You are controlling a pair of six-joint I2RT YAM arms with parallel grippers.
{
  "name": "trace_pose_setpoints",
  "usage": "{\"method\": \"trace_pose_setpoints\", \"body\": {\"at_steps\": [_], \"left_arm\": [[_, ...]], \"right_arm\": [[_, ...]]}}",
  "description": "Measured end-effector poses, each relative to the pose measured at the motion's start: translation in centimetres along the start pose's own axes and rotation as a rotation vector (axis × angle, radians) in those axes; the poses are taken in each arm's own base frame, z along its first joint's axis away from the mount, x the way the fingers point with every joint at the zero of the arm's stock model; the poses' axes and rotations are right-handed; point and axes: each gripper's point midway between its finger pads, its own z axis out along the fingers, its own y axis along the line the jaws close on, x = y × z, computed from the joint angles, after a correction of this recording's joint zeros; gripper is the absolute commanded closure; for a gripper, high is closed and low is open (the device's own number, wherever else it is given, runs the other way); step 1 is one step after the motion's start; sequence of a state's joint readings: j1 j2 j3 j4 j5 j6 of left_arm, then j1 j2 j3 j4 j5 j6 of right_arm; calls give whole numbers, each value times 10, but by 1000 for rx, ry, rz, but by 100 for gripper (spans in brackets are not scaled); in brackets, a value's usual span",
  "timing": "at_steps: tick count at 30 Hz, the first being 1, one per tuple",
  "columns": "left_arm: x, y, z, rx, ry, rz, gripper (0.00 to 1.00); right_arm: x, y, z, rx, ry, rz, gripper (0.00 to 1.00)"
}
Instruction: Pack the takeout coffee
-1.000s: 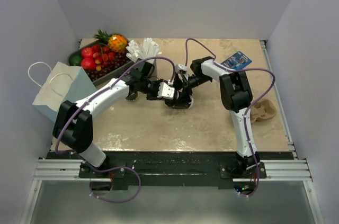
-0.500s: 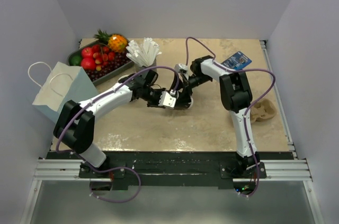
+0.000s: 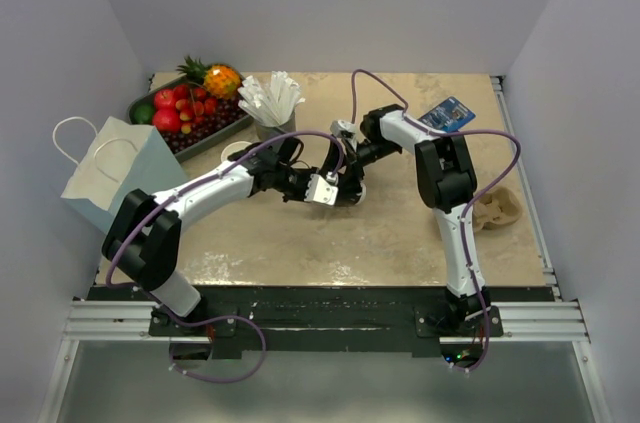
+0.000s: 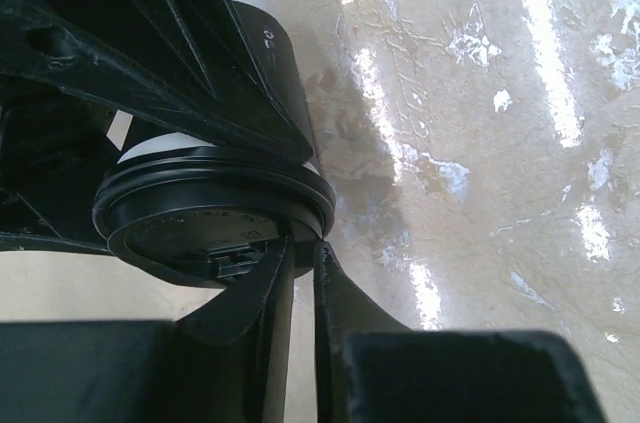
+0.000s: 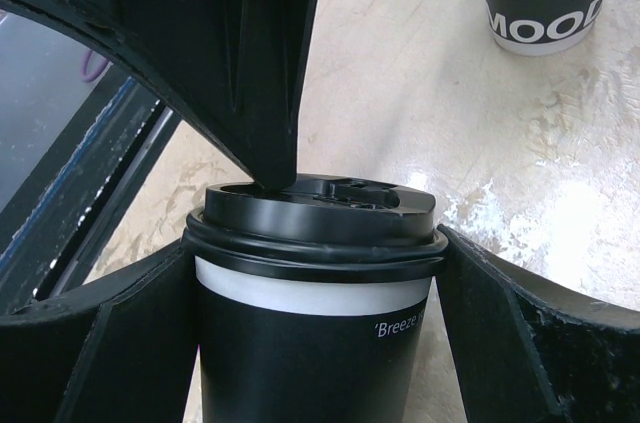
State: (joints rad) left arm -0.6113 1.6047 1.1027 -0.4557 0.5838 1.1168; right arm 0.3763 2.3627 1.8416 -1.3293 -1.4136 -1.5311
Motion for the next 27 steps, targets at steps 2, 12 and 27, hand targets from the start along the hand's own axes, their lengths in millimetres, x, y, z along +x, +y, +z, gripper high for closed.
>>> {"method": "trace_pose_setpoints", "body": {"at_steps": [2,12,27], "left_arm": [[0,1,0,-4,3,1,88],[10,-1,9,-56,16,-22,63],[10,4,18,-159,10,-147,63]], "right_arm": [[1,0,0,0,8,-1,28],[2,0,0,0,12,0,28],[5,-4,-5,13,32,14,28]]}}
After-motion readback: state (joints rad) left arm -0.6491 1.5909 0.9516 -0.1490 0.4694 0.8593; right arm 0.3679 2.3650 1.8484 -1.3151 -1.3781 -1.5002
